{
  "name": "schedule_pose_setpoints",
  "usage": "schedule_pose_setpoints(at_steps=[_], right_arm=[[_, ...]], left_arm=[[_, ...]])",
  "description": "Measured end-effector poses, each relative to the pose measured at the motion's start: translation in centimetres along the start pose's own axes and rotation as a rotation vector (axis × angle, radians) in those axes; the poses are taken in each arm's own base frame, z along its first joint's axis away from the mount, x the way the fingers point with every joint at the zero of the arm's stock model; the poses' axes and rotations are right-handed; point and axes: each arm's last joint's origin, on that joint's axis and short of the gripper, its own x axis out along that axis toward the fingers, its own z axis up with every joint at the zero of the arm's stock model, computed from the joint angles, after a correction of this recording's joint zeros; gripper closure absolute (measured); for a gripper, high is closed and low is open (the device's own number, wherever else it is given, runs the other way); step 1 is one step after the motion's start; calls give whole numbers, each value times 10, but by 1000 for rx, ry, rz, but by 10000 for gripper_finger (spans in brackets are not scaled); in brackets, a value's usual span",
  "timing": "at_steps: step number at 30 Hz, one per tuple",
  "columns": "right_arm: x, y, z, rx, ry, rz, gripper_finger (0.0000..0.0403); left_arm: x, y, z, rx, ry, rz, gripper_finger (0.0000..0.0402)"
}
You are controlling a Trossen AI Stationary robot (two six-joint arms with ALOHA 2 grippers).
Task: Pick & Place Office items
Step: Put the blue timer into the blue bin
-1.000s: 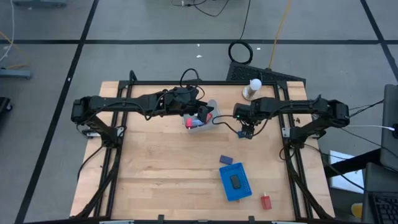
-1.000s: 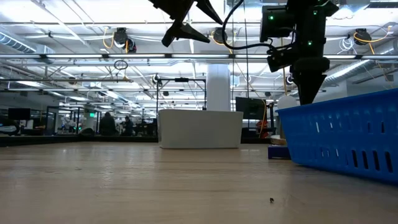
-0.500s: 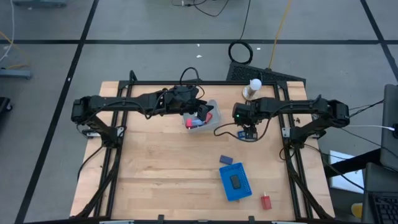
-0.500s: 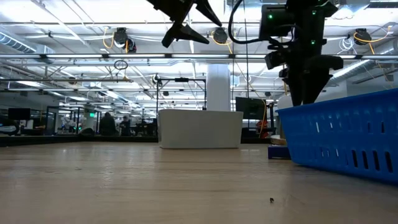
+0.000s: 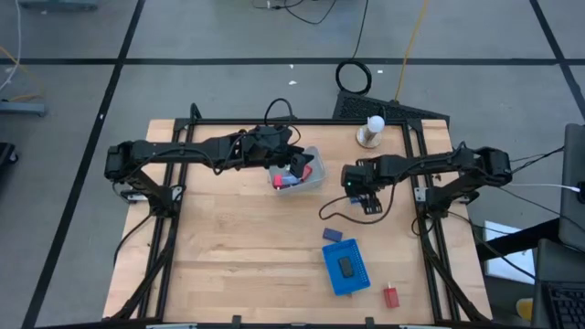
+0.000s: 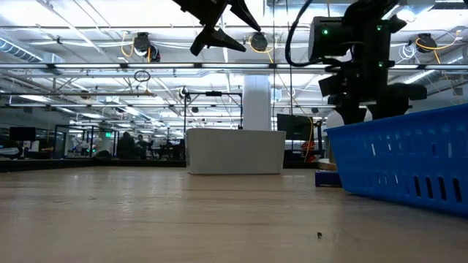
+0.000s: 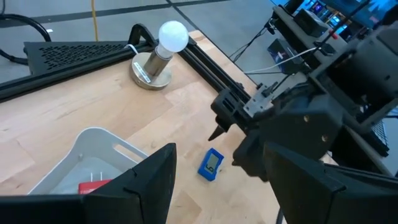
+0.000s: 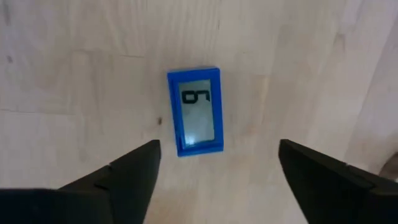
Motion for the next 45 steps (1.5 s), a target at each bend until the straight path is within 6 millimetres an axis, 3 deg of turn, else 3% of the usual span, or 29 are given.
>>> schedule_pose_setpoints(at_steps=[9,28,45], right_arm=[[4,10,4,-44,-43,-40,5],[9,19,18,-91,-145,-48,7],[35,18,-6,-89,-48,21,7]], left_arm=[[0,0,0,1,-11,14,158],[0,1,1,-12,-15,19,158],[0,1,1,-31,-14,18,158]])
